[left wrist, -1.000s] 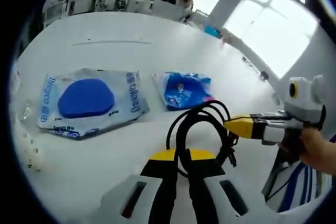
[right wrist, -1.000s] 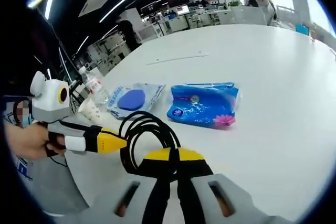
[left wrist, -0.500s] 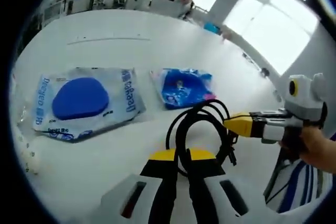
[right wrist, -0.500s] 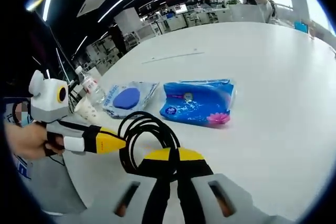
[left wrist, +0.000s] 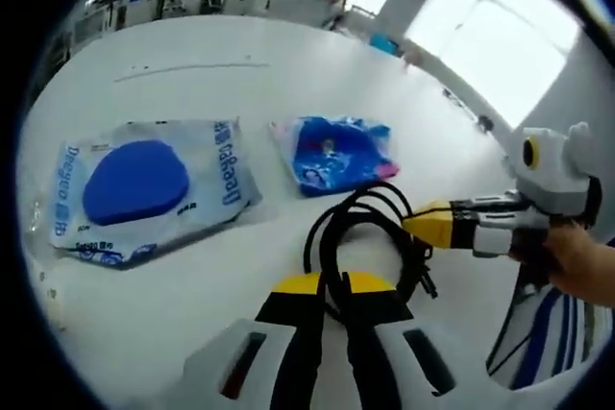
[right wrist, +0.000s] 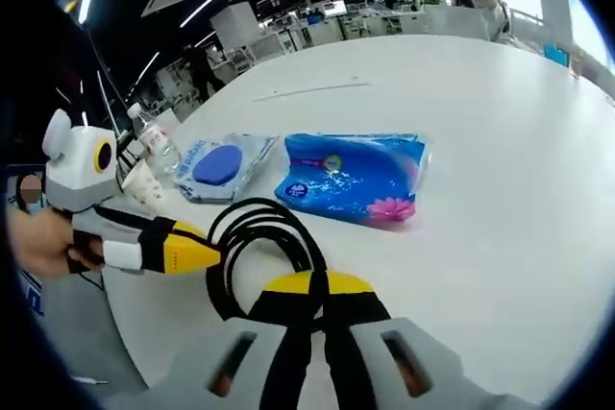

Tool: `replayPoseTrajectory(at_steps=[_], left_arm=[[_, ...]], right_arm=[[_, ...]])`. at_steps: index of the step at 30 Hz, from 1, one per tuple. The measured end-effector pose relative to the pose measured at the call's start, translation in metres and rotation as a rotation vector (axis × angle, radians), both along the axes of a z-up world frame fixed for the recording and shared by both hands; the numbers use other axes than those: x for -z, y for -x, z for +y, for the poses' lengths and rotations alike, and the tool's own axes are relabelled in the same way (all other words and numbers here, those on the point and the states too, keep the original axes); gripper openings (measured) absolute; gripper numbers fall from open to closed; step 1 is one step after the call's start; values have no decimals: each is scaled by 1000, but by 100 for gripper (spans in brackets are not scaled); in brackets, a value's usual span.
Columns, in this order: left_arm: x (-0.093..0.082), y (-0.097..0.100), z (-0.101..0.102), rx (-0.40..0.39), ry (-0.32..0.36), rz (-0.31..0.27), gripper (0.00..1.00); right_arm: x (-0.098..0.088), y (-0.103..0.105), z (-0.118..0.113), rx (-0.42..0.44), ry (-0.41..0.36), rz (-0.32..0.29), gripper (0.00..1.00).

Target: Arrange the tabletop items into an orderly group along one side of the table until the central work area is clear of visible clutter.

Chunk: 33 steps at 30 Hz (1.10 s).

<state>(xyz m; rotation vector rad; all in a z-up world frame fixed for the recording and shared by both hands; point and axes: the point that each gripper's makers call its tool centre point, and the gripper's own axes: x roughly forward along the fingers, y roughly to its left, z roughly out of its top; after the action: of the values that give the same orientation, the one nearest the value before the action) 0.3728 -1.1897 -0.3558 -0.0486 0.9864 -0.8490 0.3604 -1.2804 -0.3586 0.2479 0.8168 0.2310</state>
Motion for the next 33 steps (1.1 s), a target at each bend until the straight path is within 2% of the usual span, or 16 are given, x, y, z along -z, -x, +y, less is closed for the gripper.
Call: replayPoseTrajectory(at_steps=[11, 13, 19, 23, 28, 33], left_arm=[[7, 0, 1, -9, -9, 21, 3], [9, 0, 1, -51, 16, 60, 3], [9, 0, 0, -39, 31, 40, 3], [10, 0, -1, -60, 45, 66, 3], [9, 1, -1, -27, 45, 54, 3], [9, 1, -1, -42, 63, 64, 3]], right_arm=[[4, -2, -1, 1, -6, -4, 0], [5, -2, -2, 0, -10, -8, 0], [7, -2, -3, -8, 1, -9, 0], [9, -2, -4, -3, -6, -5, 0], [9, -2, -4, -6, 6, -4, 0], [10, -3, -4, -6, 24, -5, 0]])
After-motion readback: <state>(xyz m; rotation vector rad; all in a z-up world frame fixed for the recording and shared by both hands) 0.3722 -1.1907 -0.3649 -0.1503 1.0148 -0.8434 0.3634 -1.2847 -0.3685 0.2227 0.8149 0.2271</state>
